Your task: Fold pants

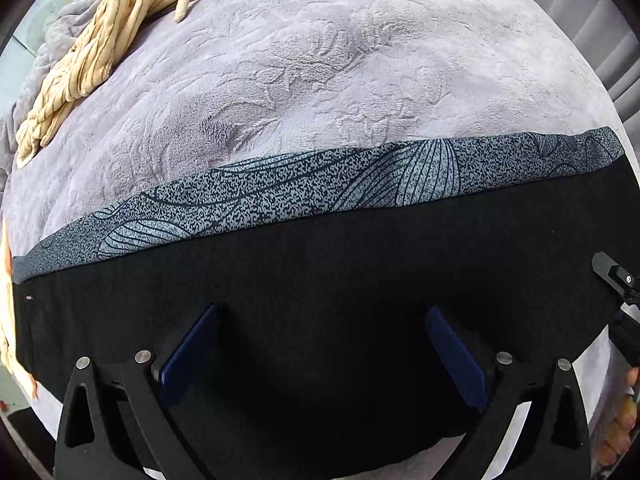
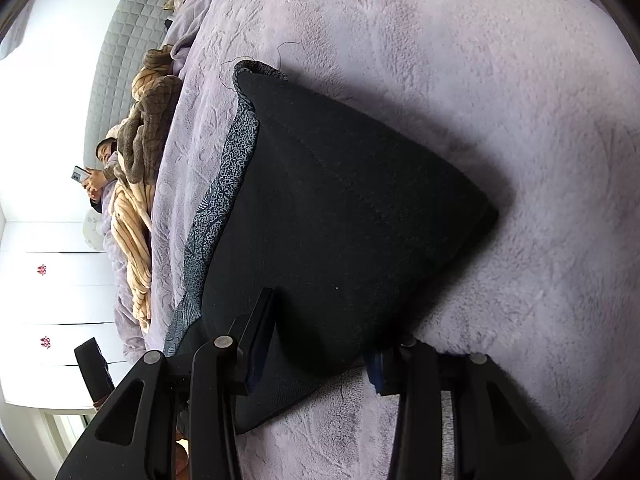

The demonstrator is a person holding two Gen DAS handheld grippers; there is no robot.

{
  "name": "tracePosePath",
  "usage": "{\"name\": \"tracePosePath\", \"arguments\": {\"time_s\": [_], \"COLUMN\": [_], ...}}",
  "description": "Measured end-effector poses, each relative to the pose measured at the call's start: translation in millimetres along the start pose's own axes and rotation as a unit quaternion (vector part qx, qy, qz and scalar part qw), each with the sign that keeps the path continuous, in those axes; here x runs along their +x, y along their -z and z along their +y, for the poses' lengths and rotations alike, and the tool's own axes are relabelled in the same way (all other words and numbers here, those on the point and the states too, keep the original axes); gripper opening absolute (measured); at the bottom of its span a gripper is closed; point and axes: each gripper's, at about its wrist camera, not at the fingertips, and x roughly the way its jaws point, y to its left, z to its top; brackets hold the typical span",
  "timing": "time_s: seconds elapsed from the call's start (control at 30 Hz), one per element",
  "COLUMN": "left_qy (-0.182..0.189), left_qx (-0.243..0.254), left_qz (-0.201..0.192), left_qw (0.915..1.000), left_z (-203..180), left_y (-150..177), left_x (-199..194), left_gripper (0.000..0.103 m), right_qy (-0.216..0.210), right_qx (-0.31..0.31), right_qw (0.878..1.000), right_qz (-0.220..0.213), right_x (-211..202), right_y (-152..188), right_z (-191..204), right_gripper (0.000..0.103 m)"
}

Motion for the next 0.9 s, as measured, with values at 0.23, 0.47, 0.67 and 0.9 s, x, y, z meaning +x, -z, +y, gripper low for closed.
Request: {"name": "tracePosePath", "arguments": {"time_s": [0.23,0.47,0.67,0.9], "left_qy": [0.012,-0.002,-0.009,0.013], "left_qx": [-0.002,0.032,0.048,-0.003], "left_qz": [0.012,-0.006,-0.019,-0.073], "left_qw": [0.9998,0.9995,0.9986,0.9972], "left_z": [-24.3,-41.3,-48.6,-22.7], "left_y": [21.0,39.8,46.6,29.6], "left_x": [-14.1,-6.8,-6.5,-41.4], "left_gripper": [0.103,0.103,0.103,0.103], "right_qy": [-0.002,-0.003,0.029,0.068], "right_qx": [0.000,0.000,-0.032,-0.155], "right_qw": [1.000,1.000,0.999,0.984], "right_qz": [-0.001,0.004,-0.010,-0.055], "right_x": [0.1,0.4,-13.0,-41.4], "right_y": [-1.5,-2.5,1.1,28.6], "right_z": [-0.3,-1.5,21.3,88.3], "right_gripper": [0.044,0.044,0.020,0.016]}}
